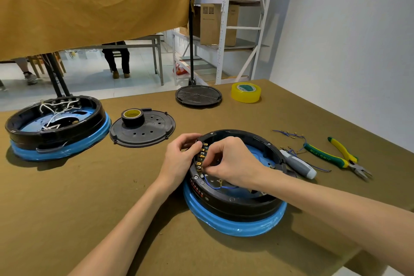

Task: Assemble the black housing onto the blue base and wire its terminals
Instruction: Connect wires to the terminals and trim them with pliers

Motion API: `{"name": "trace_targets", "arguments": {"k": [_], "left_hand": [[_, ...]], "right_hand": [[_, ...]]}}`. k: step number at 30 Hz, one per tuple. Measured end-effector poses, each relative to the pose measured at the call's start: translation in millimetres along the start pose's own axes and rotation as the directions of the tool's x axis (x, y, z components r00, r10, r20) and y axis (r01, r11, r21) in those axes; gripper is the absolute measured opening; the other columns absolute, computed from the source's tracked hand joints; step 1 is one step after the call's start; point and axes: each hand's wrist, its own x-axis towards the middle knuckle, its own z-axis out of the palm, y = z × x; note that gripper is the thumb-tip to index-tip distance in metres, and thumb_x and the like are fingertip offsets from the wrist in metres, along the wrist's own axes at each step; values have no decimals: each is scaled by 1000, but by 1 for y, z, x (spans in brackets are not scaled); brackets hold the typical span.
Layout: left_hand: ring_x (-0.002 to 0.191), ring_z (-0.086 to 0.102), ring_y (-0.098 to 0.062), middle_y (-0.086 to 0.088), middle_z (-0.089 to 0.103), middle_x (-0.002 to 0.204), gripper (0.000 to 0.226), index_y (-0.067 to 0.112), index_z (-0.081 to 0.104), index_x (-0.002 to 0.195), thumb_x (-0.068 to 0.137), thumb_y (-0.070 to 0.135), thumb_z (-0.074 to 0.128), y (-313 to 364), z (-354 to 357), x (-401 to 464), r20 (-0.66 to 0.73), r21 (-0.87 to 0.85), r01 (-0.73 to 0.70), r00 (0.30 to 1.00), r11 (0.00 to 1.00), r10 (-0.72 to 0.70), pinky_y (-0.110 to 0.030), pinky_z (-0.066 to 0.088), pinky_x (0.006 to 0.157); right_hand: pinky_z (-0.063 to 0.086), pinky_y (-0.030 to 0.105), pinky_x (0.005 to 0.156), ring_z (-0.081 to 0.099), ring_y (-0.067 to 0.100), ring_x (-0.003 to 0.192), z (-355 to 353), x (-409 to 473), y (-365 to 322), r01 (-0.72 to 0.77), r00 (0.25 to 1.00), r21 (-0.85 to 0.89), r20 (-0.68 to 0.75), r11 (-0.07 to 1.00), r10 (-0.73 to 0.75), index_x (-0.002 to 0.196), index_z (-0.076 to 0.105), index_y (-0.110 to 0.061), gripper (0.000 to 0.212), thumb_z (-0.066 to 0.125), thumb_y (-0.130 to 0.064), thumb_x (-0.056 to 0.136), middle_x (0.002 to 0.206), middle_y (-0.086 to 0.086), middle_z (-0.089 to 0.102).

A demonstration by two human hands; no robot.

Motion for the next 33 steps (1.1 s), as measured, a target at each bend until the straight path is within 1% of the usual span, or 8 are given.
{"name": "trace_targets", "arguments": {"k": [4, 8, 13, 17, 22, 26, 29, 33], "left_hand": [[102, 69, -5, 2, 74, 110, 23, 18, 70, 120, 98, 12, 64, 1, 0, -1, 4, 3, 6, 1000, 1000, -6, -17, 55, 82], [101, 69, -3, 1, 73, 110, 23, 16, 70, 121, 98, 12, 64, 1, 0, -1, 1, 0, 7, 1000, 1000, -7, -15, 55, 82], [107, 68, -10, 1, 73, 112, 24, 16, 70, 121, 98, 12, 64, 2, 0, -2, 0, 2, 12, 1000, 1000, -12, -29, 56, 94], [111, 67, -15, 0, 73, 114, 24, 16, 70, 121, 98, 13, 64, 2, 0, -2, 3, 7, 14, 1000, 1000, -14, -36, 55, 98], [109, 68, -12, 1, 72, 113, 24, 17, 69, 122, 99, 14, 63, 3, 0, -2, 9, 8, 18, 1000, 1000, -18, -35, 57, 96], [111, 67, -13, 1, 72, 114, 25, 17, 69, 123, 99, 14, 64, 3, 0, -2, 5, 18, 18, 1000, 1000, -18, -33, 55, 96], [111, 66, -12, 2, 71, 114, 25, 18, 69, 123, 99, 15, 63, 3, 0, -2, 3, 19, 24, 1000, 1000, -24, -32, 55, 96], [111, 66, -12, 1, 71, 115, 25, 18, 69, 123, 99, 15, 63, 4, 0, -3, 10, 16, 23, 1000, 1000, -23, -29, 54, 93]], "right_hand": [[58, 21, 66, 69, 7, 68, -1, -1, 1, -16, 1000, 21, -19, 1000, 16, 74, 80, -15, 14, 80, -2, 76, 71, -6, 73], [58, 22, 65, 69, 8, 67, -2, -3, 2, -14, 1000, 33, -27, 999, 15, 72, 79, -17, 16, 81, -2, 75, 70, -7, 73], [58, 22, 65, 69, 8, 67, -1, -2, 5, 1, 998, 56, -56, 998, 2, 69, 77, -22, 22, 81, -2, 74, 70, -7, 73], [58, 22, 65, 70, 8, 66, 1, 0, 7, -34, 999, 54, -10, 998, 35, 70, 80, -21, 17, 82, -4, 75, 69, -8, 74], [53, 14, 63, 70, 2, 65, -1, 0, 10, -75, 997, 86, 14, 994, 74, 72, 81, -23, 15, 86, -9, 75, 69, -16, 74], [54, 17, 63, 71, 5, 65, -2, 1, 11, -135, 991, 121, 31, 984, 132, 73, 83, -22, 10, 90, -15, 75, 68, -12, 75], [53, 17, 61, 71, 6, 63, -2, 1, 12, -155, 988, 140, 31, 978, 152, 73, 83, -19, 9, 90, -15, 75, 67, -9, 75], [52, 15, 61, 70, 5, 63, -2, 2, 11, -166, 986, 136, 42, 977, 162, 72, 82, -20, 10, 90, -14, 75, 66, -10, 74]]}}
